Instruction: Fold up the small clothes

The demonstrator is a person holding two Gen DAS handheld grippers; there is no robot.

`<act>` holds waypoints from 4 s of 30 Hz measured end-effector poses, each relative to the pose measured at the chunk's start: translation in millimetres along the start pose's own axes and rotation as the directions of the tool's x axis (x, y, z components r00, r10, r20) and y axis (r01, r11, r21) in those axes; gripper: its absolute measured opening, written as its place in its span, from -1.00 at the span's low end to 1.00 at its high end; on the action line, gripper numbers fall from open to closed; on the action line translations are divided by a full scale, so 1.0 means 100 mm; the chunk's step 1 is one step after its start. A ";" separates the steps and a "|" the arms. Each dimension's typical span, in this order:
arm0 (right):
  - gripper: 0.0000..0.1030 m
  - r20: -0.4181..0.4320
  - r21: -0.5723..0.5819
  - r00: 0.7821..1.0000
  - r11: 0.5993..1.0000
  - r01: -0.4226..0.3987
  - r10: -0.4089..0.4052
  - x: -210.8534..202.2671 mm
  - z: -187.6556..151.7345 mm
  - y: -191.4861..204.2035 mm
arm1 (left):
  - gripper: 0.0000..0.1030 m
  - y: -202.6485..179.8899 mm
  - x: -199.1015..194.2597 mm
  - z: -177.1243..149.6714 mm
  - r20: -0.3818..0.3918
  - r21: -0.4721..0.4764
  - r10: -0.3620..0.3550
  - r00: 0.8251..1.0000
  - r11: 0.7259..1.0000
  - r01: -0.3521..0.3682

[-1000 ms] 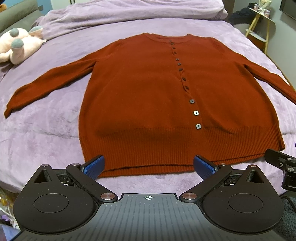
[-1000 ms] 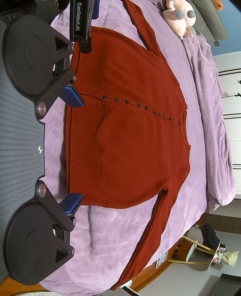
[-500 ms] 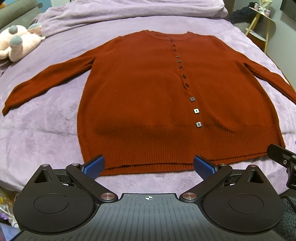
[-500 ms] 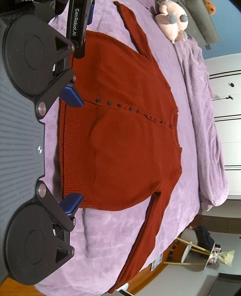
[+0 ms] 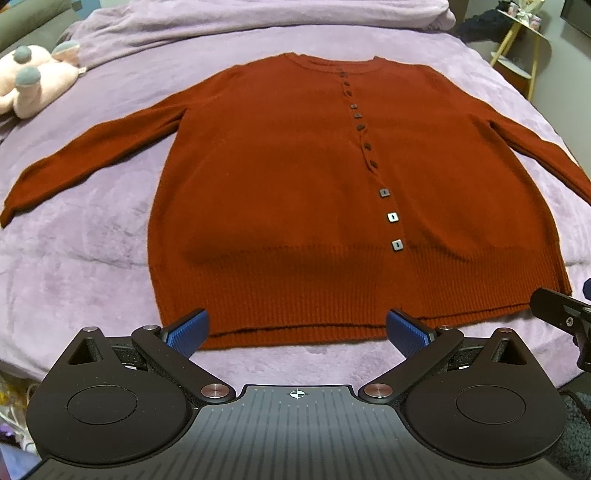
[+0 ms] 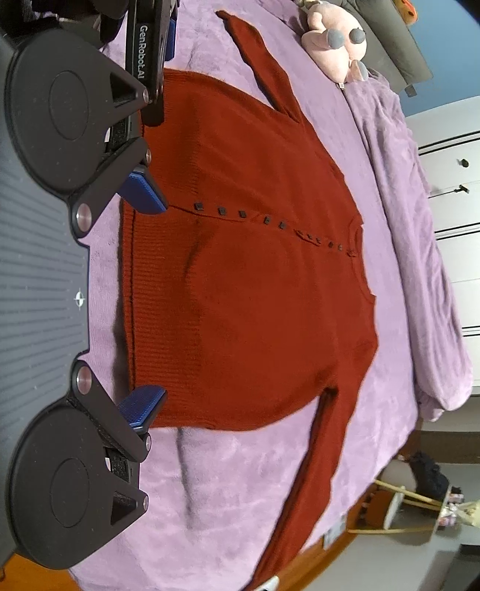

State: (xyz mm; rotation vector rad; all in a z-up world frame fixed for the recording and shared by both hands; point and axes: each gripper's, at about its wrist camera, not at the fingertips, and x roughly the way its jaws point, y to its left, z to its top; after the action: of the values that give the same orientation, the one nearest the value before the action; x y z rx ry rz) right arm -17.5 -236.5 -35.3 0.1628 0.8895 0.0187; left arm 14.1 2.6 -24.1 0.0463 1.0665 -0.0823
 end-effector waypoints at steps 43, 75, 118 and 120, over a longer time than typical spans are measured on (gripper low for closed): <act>-0.82 0.306 0.920 0.906 0.335 -0.202 -0.294 1.01 0.20 -3.75 | 1.00 0.14 0.56 0.85 0.044 -0.243 -0.145 0.988 0.958 0.151; -0.54 0.195 0.375 0.956 0.884 -0.278 0.218 1.69 1.04 -1.11 | 0.64 0.18 2.02 2.19 0.038 -0.372 -0.491 0.871 0.802 0.468; -0.90 0.286 0.442 0.958 0.889 -0.118 -0.015 2.26 1.65 -1.13 | -0.83 0.82 1.81 2.53 0.278 -0.167 -0.156 0.948 0.964 0.208; -0.90 0.266 0.399 0.964 0.912 -0.096 -0.015 2.28 1.57 -1.07 | -0.83 0.83 1.90 2.53 0.256 -0.170 -0.147 0.956 0.966 0.194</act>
State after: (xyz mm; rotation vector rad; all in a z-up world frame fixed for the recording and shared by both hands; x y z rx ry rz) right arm 242.7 -344.4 -130.4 0.5650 0.6124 -0.1495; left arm 334.2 56.9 -68.7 -0.2287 0.8288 -0.1372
